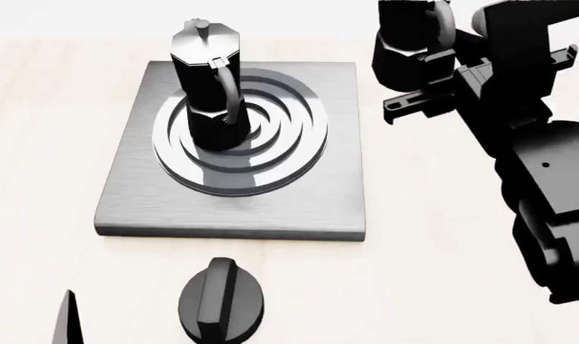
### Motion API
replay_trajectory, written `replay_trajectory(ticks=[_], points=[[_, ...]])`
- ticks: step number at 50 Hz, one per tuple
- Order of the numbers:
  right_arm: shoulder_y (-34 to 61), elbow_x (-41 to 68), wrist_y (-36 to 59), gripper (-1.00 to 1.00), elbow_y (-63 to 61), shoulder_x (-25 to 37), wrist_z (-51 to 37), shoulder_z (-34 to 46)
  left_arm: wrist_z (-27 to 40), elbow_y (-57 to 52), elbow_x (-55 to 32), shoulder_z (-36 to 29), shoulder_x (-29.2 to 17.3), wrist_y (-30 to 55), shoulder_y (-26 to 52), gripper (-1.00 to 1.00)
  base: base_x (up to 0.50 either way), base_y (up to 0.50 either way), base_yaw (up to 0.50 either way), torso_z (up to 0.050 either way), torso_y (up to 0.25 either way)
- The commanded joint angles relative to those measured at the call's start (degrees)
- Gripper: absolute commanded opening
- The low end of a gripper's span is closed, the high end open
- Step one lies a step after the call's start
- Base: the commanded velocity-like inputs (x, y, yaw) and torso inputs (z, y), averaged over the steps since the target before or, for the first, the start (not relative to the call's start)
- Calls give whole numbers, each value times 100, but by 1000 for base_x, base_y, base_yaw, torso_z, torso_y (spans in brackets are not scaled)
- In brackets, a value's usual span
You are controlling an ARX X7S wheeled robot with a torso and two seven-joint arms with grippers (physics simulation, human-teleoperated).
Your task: Put both moka pots on the stove.
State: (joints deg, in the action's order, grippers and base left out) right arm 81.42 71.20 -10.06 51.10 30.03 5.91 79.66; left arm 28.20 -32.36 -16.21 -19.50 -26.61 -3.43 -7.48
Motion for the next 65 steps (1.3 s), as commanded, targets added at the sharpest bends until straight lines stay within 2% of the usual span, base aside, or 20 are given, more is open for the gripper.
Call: replay_trajectory(ticks=[1,11,29,50,65], points=[[127,-159,-283,-100,1117,-922,297,-349,12,-19,-26,7,-21,-13,-6,100,0,0,0,0,10],[53,-133,-684,-100,2296,-1828,576,-522,19,-3,-42,19,-37,-36,-6,100,0,0,0,0,1],[-322,-894,-807,-100,2385,-2301,221,-1345,53,-28,-87,53,-71,-72,-34,100,0,0,0,0,1],[-572,-3020,-605,-100,2385,-2677,396,-3335,55,42,-120,79,-90,-162,-37,100,0,0,0,0,1],[-906,-4714,-487,-100,2386,-2893,711,-5155,67,51,-119,68,-99,-188,-41,100,0,0,0,1,1]])
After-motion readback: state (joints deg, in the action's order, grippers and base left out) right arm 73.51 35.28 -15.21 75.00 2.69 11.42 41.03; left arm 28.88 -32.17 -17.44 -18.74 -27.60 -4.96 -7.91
